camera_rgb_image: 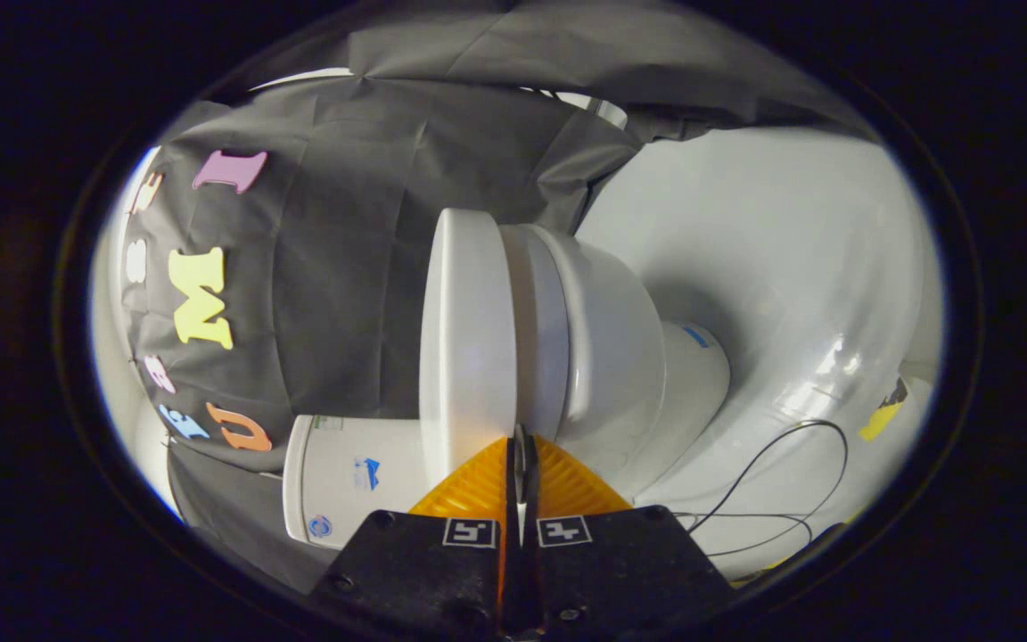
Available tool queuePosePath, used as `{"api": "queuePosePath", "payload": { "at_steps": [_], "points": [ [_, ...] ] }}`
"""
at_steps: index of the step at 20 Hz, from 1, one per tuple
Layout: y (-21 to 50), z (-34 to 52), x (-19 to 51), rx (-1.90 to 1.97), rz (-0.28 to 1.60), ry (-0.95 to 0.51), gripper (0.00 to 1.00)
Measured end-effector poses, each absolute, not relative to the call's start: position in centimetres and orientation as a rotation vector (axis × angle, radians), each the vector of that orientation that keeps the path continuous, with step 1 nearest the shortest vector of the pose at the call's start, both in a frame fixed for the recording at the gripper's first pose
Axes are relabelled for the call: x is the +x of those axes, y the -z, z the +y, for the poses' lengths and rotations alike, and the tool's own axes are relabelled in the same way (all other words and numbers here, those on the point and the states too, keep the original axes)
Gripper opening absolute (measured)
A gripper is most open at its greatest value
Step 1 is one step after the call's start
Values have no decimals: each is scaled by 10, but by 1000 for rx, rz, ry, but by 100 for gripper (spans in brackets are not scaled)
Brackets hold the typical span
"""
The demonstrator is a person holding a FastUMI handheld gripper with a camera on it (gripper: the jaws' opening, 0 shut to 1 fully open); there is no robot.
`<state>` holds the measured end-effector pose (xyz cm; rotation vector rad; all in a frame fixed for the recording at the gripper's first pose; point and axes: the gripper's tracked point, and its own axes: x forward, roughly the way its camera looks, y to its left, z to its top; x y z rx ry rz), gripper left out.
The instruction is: Open the toilet lid.
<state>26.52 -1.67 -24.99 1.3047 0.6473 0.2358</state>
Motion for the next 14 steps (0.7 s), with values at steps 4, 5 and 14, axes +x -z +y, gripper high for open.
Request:
{"api": "queuePosePath", "payload": {
  "at_steps": [4, 5, 14],
  "points": [
    [234, -11, 262, 1237, 624, -252, 4],
    [223, -10, 261, 1218, 608, -261, 4],
    [167, 3, 254, 1135, 586, -275, 4]
  ]
}}
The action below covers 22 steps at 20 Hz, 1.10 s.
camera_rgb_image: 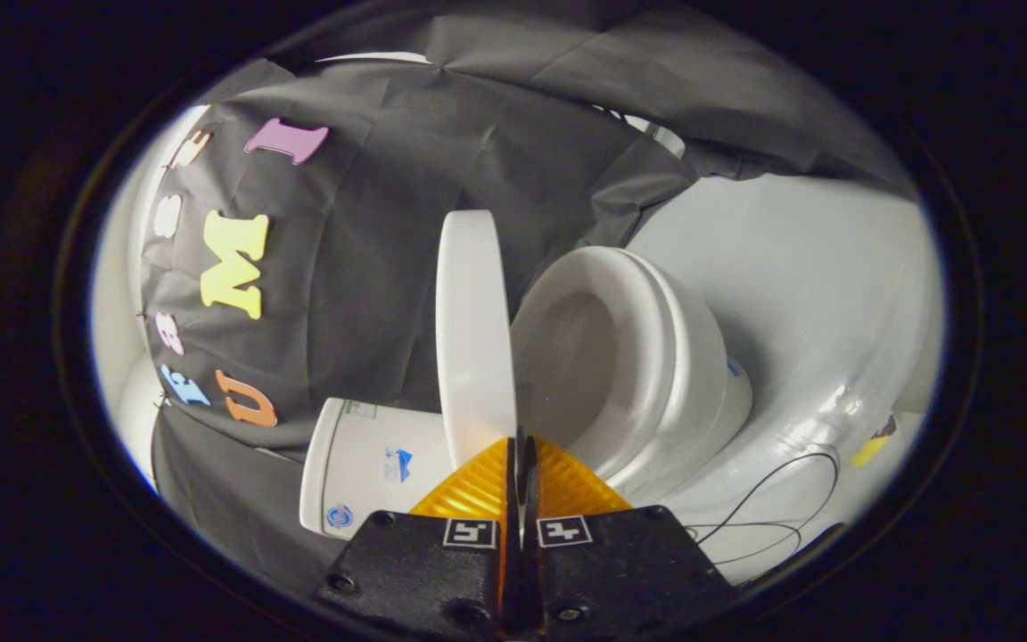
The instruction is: Open the toilet lid.
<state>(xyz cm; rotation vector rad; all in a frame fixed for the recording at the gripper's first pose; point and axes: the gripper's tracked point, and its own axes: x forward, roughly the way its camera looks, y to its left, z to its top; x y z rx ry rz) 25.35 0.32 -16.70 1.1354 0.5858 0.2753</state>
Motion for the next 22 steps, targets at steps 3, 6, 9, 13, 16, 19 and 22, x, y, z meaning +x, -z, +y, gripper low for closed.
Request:
{"api": "queuePosePath", "payload": {
  "at_steps": [3, 6, 9, 13, 16, 19, 22],
  "points": [
    [148, 10, 252, 1089, 578, -284, 4],
    [132, 19, 250, 1042, 574, -280, 4],
    [119, 24, 248, 1004, 567, -269, 4],
    [103, 35, 244, 955, 560, -263, 4],
    [96, 40, 242, 918, 560, -258, 4],
    [87, 48, 240, 894, 554, -253, 4],
    [79, 55, 239, 871, 549, -251, 4]
  ]
}}
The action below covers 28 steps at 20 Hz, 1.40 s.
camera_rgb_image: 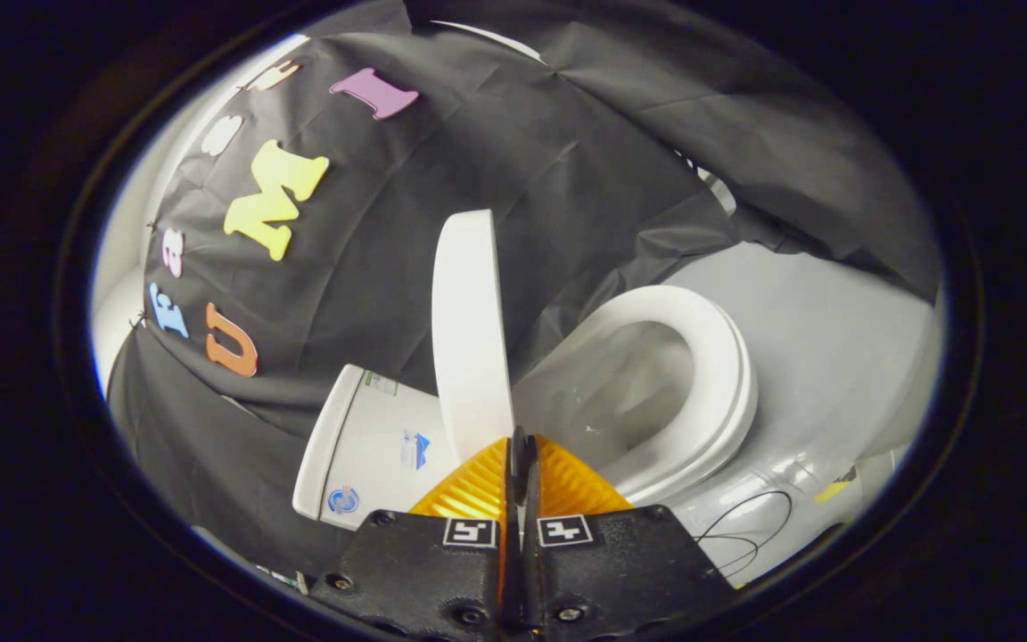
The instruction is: Open the toilet lid.
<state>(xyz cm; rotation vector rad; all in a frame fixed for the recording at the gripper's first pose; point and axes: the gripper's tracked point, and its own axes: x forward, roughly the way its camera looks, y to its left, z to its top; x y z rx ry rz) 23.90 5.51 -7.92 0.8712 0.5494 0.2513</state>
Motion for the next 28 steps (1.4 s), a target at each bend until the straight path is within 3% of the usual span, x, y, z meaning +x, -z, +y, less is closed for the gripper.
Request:
{"api": "queuePosePath", "payload": {
  "at_steps": [28],
  "points": [
    [8, 163, 219, 540, 485, -256, 5]
  ]
}}
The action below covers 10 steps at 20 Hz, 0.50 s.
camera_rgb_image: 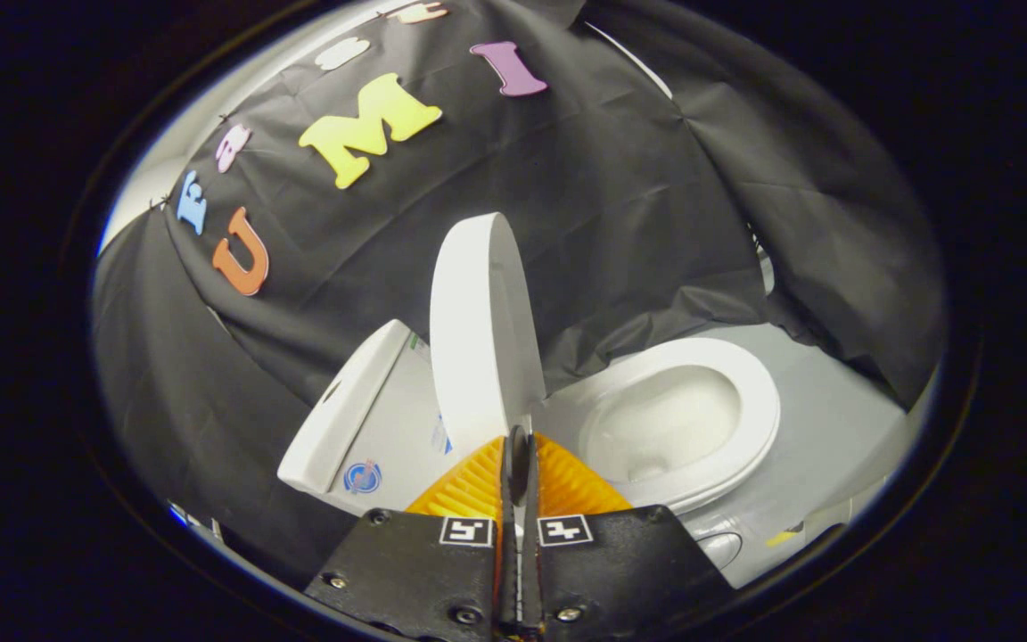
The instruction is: Open the toilet lid.
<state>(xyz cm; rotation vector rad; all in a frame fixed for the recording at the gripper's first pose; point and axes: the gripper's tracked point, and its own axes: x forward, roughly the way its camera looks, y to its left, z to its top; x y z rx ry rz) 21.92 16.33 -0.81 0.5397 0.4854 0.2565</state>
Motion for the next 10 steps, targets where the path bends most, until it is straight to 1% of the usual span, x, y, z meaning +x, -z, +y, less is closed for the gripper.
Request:
{"api": "queuePosePath", "payload": {
  "at_steps": [10],
  "points": [
    [-4, 204, 215, 440, 476, -267, 5]
  ]
}}
